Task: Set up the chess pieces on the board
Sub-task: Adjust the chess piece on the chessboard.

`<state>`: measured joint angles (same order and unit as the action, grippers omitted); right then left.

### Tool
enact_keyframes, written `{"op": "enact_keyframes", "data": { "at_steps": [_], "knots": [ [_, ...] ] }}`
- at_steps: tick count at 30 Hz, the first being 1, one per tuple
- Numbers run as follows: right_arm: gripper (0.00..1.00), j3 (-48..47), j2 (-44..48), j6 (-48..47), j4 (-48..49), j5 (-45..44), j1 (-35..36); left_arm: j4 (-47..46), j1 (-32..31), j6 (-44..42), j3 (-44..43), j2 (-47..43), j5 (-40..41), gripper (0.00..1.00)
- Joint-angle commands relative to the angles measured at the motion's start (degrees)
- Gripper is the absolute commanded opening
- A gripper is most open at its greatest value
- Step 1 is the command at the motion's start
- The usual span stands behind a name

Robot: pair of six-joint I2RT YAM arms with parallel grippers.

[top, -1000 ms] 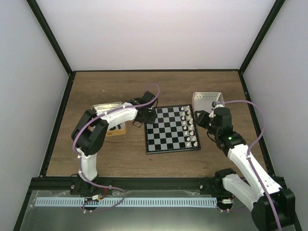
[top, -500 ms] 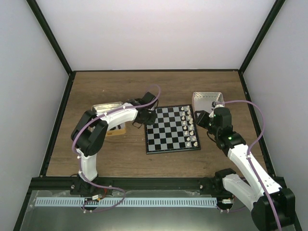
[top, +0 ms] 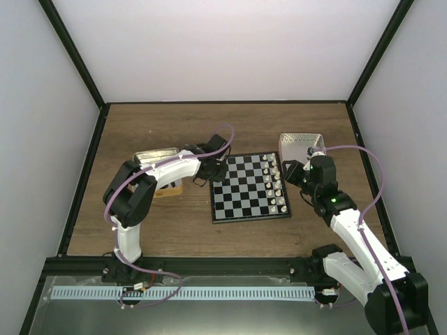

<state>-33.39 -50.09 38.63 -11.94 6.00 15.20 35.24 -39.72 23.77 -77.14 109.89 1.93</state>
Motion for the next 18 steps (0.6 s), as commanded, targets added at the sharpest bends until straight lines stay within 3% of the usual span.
{"op": "enact_keyframes", "data": {
  "at_steps": [1,18],
  "knots": [
    [0.34,-0.57,0.34,0.22,0.28,-0.38,0.29,0.09,-0.39,0.54,-1.25,0.85,4.37,0.14],
    [0.34,-0.64,0.08,0.07,0.29,-0.29,0.31,-2.63,-0.34,0.27,-1.50,2.58,3.45,0.17]
  ]
}}
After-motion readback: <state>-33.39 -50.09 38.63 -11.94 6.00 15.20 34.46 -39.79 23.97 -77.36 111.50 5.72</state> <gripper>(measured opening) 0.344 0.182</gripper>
